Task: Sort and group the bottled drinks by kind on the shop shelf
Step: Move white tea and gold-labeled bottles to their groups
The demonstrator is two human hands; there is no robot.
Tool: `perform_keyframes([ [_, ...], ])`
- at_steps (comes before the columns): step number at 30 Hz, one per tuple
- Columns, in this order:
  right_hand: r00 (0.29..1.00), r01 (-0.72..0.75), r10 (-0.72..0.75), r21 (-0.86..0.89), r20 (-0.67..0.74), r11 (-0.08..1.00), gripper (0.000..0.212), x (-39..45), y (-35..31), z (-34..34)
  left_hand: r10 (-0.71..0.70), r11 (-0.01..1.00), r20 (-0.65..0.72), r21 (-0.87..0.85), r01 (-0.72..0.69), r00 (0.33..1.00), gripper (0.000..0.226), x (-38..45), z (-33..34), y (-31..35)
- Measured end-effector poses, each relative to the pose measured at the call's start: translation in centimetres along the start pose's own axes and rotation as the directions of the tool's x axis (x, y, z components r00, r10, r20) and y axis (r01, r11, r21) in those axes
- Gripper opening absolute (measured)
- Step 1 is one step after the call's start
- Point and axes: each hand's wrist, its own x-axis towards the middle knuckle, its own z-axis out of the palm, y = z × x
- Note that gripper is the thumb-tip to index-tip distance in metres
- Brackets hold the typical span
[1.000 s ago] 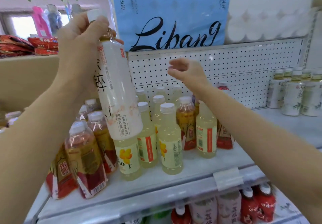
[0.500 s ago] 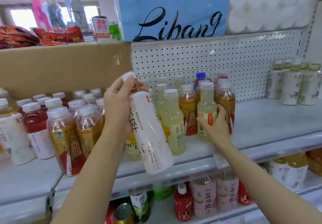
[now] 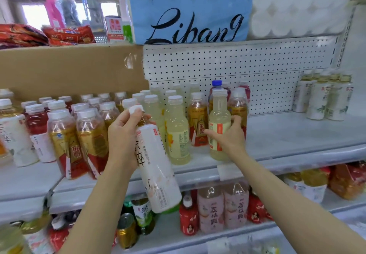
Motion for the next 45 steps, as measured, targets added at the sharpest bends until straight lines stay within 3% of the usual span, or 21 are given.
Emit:
perform_keyframes([
  [8, 0.996, 0.030, -0.042, -0.153, -0.078, 0.988, 0.091, -0.6, 0.3, -0.4, 0.006, 0.999, -0.024, 0.037, -0.005, 1.000, 0.015, -3.7, 1.8, -0.9],
  [15, 0.998, 0.038, -0.050, -0.235, -0.045, 0.971, 0.091, -0.5, -0.3, 1.7, 0.067, 0.990, -0.063, 0.130, -0.058, 0.996, 0.019, -5.2, 1.6, -0.7],
  [21, 0.996, 0.078, -0.085, -0.206, -0.023, 0.975, 0.088, -0.4, 0.4, 1.5, 0.091, 0.984, -0.062, 0.157, -0.080, 0.994, 0.024, -4.6, 1.3, -0.4],
  [25, 0.925, 0.239, -0.265, -0.125, -0.273, 0.963, 0.067, 0.6, 1.8, -1.6, 0.090, 0.987, -0.079, 0.138, -0.079, 0.993, 0.023, -3.9, 1.2, -0.6],
  [27, 0.913, 0.206, -0.250, -0.166, -0.323, 0.964, 0.065, 2.3, 2.7, -3.4, 0.090, 0.987, -0.080, 0.141, -0.078, 0.993, 0.024, -3.7, 1.4, -0.8],
  [30, 0.982, 0.100, -0.117, -0.116, -0.150, 0.988, 0.081, 4.2, 4.4, -4.4, 0.091, 0.985, -0.078, 0.152, -0.078, 0.993, 0.024, -3.5, 1.7, -1.4],
  [33, 0.995, 0.087, -0.091, -0.110, -0.029, 0.990, 0.092, 4.8, 5.2, -3.7, 0.084, 0.983, -0.079, 0.170, -0.069, 0.993, 0.022, -3.6, 1.8, -2.1],
  [36, 0.999, 0.037, -0.039, -0.103, -0.014, 0.994, 0.098, 5.6, 5.2, -3.0, 0.086, 0.980, -0.093, 0.189, -0.067, 0.992, 0.019, -4.0, 1.5, -2.2],
  [42, 0.999, 0.043, -0.040, -0.113, 0.028, 0.993, 0.092, 6.0, 4.9, -3.6, 0.101, 0.973, -0.163, 0.222, -0.063, 0.982, 0.022, -5.4, -0.3, -1.6],
  [45, 0.998, 0.052, -0.054, -0.080, -0.028, 0.995, 0.090, 5.1, 4.9, -4.5, 0.103, 0.971, -0.190, 0.234, -0.057, 0.976, 0.017, -6.4, -1.1, -1.0],
])
